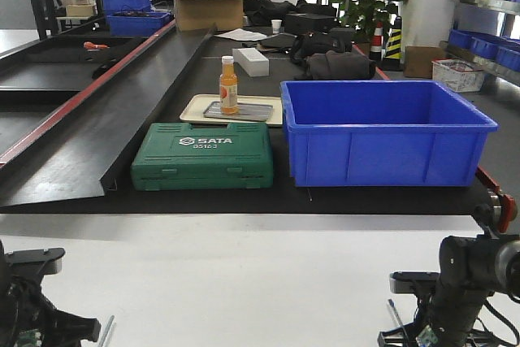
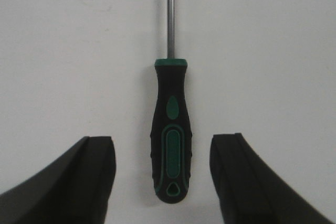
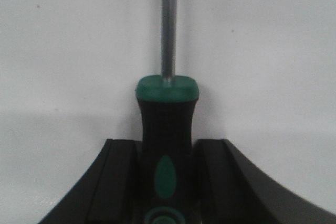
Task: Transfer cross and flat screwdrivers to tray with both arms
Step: 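Grasp the other green-handled screwdriver handle with the left gripper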
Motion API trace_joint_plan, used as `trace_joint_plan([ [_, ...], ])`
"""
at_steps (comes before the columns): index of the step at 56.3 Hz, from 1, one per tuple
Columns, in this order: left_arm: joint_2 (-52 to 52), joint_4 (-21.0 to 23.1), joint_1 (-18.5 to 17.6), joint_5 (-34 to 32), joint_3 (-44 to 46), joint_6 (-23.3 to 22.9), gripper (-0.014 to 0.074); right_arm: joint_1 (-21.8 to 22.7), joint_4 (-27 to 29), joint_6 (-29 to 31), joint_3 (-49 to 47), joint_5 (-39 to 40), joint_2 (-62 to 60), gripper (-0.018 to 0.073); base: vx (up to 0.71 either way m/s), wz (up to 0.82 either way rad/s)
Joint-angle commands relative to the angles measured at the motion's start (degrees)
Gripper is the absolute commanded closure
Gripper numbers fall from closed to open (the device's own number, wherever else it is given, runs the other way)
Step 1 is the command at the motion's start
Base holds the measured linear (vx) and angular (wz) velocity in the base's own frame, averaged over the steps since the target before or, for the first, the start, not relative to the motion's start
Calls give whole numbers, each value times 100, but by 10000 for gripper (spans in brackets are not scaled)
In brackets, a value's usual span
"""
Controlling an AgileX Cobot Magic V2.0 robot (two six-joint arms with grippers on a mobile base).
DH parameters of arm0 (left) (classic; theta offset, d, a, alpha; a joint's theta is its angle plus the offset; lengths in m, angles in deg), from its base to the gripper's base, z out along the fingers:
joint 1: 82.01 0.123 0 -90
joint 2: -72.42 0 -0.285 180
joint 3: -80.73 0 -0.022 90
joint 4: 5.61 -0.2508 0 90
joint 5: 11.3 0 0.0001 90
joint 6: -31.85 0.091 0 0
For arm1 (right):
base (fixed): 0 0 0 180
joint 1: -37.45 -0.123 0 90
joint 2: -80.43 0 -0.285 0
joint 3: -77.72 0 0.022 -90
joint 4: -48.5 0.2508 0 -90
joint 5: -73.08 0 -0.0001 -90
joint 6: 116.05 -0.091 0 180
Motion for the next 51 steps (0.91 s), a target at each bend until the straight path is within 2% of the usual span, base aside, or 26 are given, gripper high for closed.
trace_joint_plan([
  [1, -34, 121, 18, -304, 196, 26, 82, 11, 155, 43, -46, -75, -111, 570, 0, 0],
  [30, 725, 117, -317, -353, 191, 39, 82, 11, 155, 43, -46, 20, -111, 570, 0, 0],
  [51, 1114, 117, -334, -387, 191, 6, 82, 11, 155, 62, -46, 26, -111, 569, 0, 0],
])
